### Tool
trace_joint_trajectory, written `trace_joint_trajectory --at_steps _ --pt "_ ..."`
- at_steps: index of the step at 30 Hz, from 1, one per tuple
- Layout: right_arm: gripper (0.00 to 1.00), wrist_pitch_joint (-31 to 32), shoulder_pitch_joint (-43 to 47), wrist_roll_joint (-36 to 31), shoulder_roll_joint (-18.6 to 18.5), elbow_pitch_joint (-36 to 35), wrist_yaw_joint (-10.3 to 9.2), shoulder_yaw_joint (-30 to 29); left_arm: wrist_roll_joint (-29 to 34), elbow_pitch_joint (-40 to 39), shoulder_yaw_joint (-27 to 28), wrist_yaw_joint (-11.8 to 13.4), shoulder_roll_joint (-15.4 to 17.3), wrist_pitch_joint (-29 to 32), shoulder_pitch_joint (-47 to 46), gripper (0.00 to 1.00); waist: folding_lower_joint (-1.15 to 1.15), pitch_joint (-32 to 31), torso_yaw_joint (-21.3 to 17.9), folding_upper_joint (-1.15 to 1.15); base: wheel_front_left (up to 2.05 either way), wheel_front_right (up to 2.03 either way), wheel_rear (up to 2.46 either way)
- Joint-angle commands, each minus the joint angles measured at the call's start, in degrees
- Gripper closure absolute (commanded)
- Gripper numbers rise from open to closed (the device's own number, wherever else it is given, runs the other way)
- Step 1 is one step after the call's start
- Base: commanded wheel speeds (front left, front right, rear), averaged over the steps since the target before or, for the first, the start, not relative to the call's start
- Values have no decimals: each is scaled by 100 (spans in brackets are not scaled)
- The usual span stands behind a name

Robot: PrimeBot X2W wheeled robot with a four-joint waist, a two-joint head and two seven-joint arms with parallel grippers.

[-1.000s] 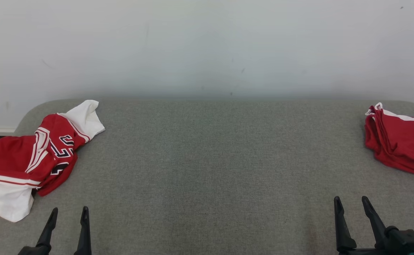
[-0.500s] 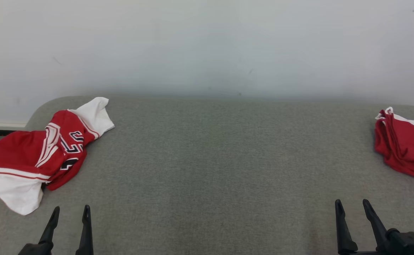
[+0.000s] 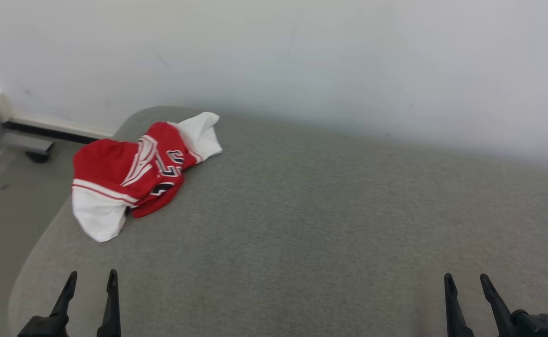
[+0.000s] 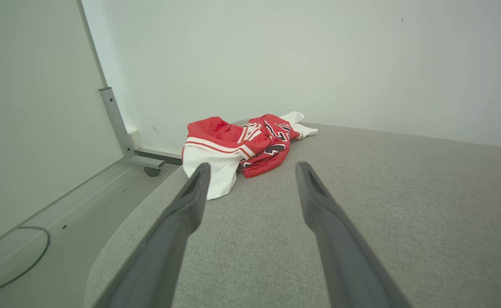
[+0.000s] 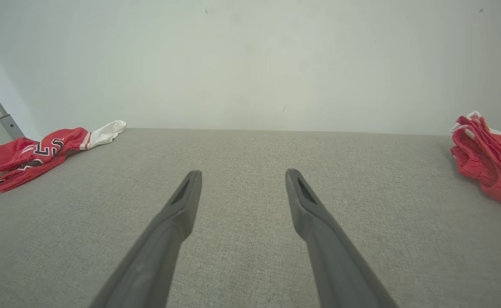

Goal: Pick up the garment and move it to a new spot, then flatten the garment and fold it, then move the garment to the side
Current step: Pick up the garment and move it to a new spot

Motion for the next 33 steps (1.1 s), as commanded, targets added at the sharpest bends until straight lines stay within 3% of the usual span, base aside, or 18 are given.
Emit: trace_joint_trajectory --at_steps 1,11,27,33 --pt "0 -18 -3 4 5 24 -14 3 -12 0 17 19 31 22 -30 0 0 -14 587 0 0 0 0" --pt "0 14 -98 30 6 122 -14 160 -131 -15 123 128 123 48 71 0 0 1 1339 0 0 0 0" --pt "0 29 -168 -27 2 132 -14 176 -347 -17 244 243 194 68 -48 0 0 112 1371 0 0 0 0" --pt "0 98 -344 -235 1 -62 -14 -48 -548 10 301 144 341 171 -880 0 0 437 951 0 0 0 0"
